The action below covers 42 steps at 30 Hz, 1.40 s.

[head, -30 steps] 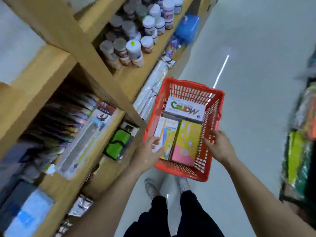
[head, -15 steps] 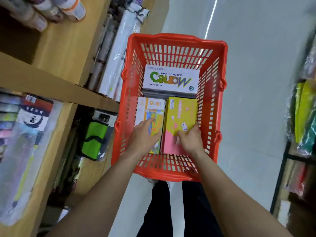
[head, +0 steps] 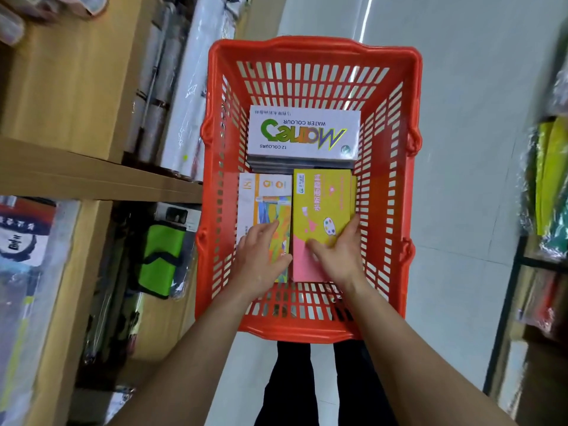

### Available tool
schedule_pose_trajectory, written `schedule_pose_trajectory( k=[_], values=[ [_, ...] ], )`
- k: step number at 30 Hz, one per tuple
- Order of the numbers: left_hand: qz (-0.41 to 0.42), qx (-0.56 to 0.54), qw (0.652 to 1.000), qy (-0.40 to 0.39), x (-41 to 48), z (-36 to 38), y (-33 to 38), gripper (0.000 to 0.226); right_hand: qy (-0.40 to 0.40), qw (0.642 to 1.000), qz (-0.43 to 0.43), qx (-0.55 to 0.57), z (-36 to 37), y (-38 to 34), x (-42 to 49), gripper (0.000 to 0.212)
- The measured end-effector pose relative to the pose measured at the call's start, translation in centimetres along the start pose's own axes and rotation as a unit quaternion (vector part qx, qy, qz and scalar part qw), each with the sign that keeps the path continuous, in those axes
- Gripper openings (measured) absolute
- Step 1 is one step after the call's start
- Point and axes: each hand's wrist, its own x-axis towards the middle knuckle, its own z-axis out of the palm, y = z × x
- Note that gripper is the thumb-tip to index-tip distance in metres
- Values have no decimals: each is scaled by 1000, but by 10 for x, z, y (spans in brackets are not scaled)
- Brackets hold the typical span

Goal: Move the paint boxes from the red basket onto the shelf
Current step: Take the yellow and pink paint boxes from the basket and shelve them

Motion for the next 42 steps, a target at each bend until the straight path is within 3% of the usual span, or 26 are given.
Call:
schedule_pose_trajectory(
  k=[4, 14, 19, 27, 34, 38, 42],
  values=[
    [-1, -1, 1000, 0, 2, 3, -6, 75, 32, 998, 34, 41, 2, 2, 5, 99],
    [7, 0, 1000, 9, 5, 12, -16, 80, 38, 995, 18, 87, -3, 11, 14, 70],
    [14, 4, 1000, 11, 6, 12, -16, 82, 9, 989, 14, 144, -1, 7, 14, 93],
    [13, -1, 1000, -13, 12, 14, -13, 88, 62, 995, -21, 77, -5, 7, 3, 92],
    [14, 12, 1000, -17, 13, 12, -15, 89, 85, 990, -67, 92, -6, 5, -6, 85],
    [21, 2, 1000, -21, 14, 10, -18, 84, 90, 987, -110, 70, 2, -5, -21, 110],
    [13, 2, 999, -30, 14, 7, -13, 88, 50, 992, -94, 66, -5, -15, -12, 105]
  ],
)
